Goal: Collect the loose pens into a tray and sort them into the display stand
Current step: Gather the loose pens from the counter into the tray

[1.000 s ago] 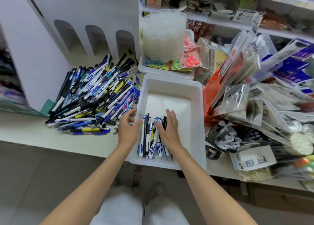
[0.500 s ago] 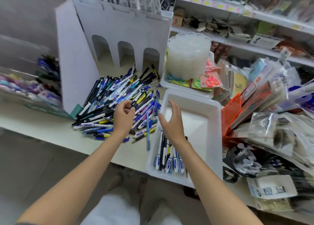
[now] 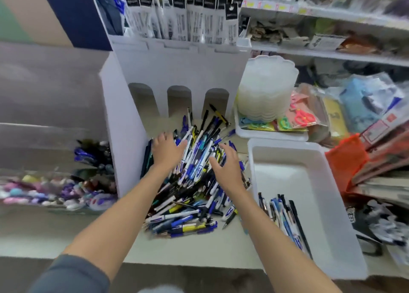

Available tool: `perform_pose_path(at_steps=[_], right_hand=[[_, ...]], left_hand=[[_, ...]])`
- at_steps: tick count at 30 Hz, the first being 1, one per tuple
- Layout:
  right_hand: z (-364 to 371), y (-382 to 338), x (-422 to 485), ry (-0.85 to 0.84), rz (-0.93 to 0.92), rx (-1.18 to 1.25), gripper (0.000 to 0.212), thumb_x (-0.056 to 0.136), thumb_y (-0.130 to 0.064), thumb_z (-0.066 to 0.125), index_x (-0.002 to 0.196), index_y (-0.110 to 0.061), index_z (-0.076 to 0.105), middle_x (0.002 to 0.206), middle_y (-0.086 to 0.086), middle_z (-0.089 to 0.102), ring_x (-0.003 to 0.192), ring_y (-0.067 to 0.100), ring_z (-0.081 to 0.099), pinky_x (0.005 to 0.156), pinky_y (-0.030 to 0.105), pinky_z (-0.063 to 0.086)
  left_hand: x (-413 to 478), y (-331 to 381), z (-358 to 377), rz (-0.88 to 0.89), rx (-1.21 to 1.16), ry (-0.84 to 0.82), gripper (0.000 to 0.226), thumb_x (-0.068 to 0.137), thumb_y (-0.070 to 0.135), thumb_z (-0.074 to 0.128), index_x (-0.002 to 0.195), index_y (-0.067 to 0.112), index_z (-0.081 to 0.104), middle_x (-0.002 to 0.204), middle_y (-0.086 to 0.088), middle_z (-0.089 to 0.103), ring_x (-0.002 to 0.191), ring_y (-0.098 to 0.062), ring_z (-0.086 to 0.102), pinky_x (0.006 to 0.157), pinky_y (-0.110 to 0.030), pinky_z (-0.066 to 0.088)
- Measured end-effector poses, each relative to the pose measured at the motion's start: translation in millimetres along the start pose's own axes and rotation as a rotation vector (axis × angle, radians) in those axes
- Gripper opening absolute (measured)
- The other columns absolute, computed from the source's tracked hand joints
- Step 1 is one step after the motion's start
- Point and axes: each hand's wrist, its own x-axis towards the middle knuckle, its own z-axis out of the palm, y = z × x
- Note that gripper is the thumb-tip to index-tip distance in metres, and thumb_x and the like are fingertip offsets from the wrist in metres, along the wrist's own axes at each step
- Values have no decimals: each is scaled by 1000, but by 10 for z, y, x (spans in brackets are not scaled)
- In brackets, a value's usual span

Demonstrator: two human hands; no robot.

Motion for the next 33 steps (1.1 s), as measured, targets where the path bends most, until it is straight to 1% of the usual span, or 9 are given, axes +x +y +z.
perform_pose_path(at_steps=[3,7,11,16,19,23,27,30,33], right_hand=[[109,18,11,13,23,-16,56,97,-35,59,147,-24,38,155,-4,30,145,12,23,112,26,20],[198,78,34,30,30,-5,64,93,-43,64,148,-28,35,157,-7,28,145,8,20,116,29,20],[295,137,51,29,37,4,69,91,-51,61,150,-31,32,160,-9,22,147,5,14,116,28,17],[392,184,38,17,-6,-75,68,94,-54,55,153,-32,28,161,-7,18,148,8,11,119,31,14],[415,195,42,28,-25,-113,68,95,-54,54,153,-30,30,161,-5,20,148,10,12,121,35,16],[415,191,64,17,-7,-81,68,94,-55,54,153,-32,30,161,-6,20,148,12,12,120,38,18],[427,187,63,33,-11,-82,67,94,-56,54,151,-31,31,160,-5,21,148,12,14,121,42,21],[422,176,71,34,-2,-74,67,93,-57,54,151,-30,33,159,-5,23,147,12,16,120,41,22],[413,161,68,37,-6,-70,66,93,-57,55,150,-29,35,159,-4,24,146,12,17,119,39,22]], left_hand=[[46,38,77,-37,37,-29,94,88,65,57,153,4,26,156,-23,27,146,-38,20,118,-48,23],[-47,45,108,-78,-164,38,107,76,55,78,152,5,21,150,-23,25,138,-38,29,113,-43,30],[-13,-59,119,-144,-126,-45,122,70,64,78,154,3,13,153,-23,33,138,-38,36,111,-46,38],[7,-74,100,-85,-139,-159,105,80,61,72,151,0,25,148,-18,46,133,-33,48,99,-41,47],[40,-106,71,-63,-146,-210,101,83,59,69,154,3,23,153,-16,41,139,-32,43,104,-42,43],[75,-116,-9,-48,-237,-272,86,92,38,69,155,5,21,158,-14,32,144,-31,34,112,-41,34],[102,-161,-61,-82,-250,-310,57,92,26,66,140,5,42,134,-17,56,117,-32,57,97,-44,50],[107,-232,-67,-75,-259,-326,65,88,30,65,144,9,40,138,-15,55,121,-34,56,100,-51,49],[51,-188,-116,-25,-271,-311,67,91,25,65,148,9,35,142,-9,51,124,-31,53,103,-48,47]])
